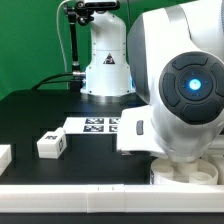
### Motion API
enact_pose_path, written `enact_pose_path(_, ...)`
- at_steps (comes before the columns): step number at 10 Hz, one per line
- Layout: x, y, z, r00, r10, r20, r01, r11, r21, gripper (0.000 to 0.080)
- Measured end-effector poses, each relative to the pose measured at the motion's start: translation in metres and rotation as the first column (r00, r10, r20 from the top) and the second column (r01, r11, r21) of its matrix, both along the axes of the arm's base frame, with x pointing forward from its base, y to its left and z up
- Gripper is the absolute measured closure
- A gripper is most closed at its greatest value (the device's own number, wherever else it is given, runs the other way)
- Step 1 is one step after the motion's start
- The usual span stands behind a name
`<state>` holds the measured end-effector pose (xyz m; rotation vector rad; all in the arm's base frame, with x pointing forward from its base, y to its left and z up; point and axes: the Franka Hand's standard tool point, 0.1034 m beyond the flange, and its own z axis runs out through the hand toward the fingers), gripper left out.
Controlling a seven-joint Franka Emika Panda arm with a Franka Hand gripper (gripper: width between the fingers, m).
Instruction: Assemble stool
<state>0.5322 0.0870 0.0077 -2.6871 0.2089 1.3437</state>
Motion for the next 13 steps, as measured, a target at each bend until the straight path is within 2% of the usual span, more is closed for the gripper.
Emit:
enact_pose_path(1, -0.001, 0.001, -0.001, 1.000, 0.001, 0.000, -0.001, 1.000, 0.002, 0.0177)
enact_pose_path(2, -0.001, 0.001, -0.001, 1.000, 0.002, 0.001, -0.002, 1.000, 0.003, 0.0352)
enact_pose_path(3, -0.001, 0.001, -0.001, 1.000, 0.004, 0.001, -0.004, 1.000, 0.006, 0.0352)
enact_pose_path(4, -0.001, 0.001, -0.001, 1.000, 0.004, 0.001, -0.004, 1.000, 0.007, 0.0462)
enact_pose_path(6, 0.000, 0.000, 0.001, 1.000, 0.008, 0.004, -0.008, 1.000, 0.014, 0.0462)
enact_pose_path(7, 0.003, -0.002, 0.006, 1.000, 0.015, 0.012, -0.015, 1.000, 0.026, 0.0462)
enact_pose_path(8, 0.007, -0.004, 0.015, 0.999, 0.024, 0.024, -0.025, 0.999, 0.042, 0.0462)
enact_pose_path(11, 0.021, -0.006, 0.062, 0.998, 0.056, 0.007, -0.056, 0.996, 0.069, 0.0462)
enact_pose_path(13, 0.031, -0.003, 0.075, 0.997, 0.071, 0.040, -0.075, 0.994, 0.085, 0.0462)
